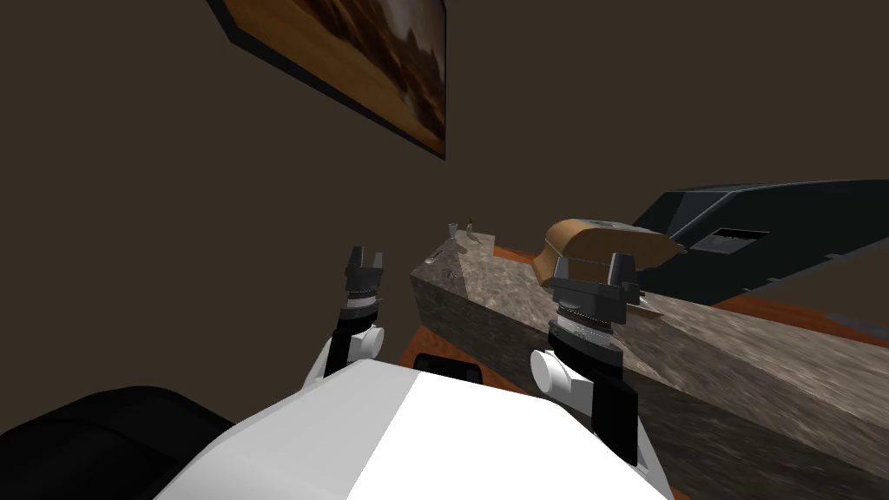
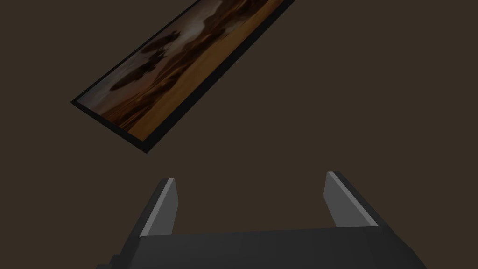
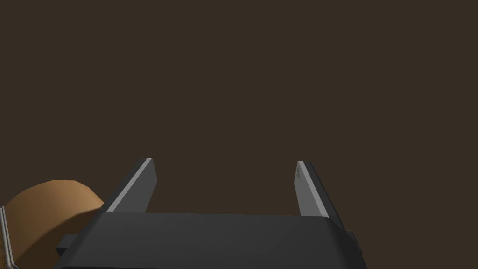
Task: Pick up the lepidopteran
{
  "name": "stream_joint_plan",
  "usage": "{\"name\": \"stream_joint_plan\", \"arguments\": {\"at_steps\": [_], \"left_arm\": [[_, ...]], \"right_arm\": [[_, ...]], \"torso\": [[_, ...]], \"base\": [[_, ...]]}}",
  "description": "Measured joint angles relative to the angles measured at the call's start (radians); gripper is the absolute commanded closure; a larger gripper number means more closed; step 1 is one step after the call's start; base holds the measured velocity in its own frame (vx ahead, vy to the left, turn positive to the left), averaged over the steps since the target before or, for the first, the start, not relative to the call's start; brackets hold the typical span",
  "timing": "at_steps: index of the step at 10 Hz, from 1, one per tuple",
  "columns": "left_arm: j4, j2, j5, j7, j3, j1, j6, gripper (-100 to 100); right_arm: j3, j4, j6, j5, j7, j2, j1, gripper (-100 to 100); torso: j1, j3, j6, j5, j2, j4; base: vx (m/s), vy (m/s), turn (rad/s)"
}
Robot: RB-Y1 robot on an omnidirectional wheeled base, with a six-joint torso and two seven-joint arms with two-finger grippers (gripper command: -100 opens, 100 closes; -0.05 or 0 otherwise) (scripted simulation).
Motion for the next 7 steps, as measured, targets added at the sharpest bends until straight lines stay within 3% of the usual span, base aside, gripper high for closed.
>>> {"name": "stream_joint_plan", "arguments": {"at_steps": [5,7], "left_arm": [[0.019,0.113,0.016,-0.014,0.014,-0.042,0.09,-100],[0.025,0.135,0.022,-0.02,0.021,-0.065,0.139,-100]], "right_arm": [[0.0,0.0,0.0,0.0,0.0,0.0,0.0,0],[0.0,0.0,0.0,0.0,0.0,0.0,0.0,0]], "torso": [[-0.001,0.0,0.0,0.0,0.001,0.0],[-0.001,0.0,0.0,0.0,0.0,0.0]], "base": [[-0.01,-0.017,-0.049],[-0.009,-0.022,-0.071]]}}
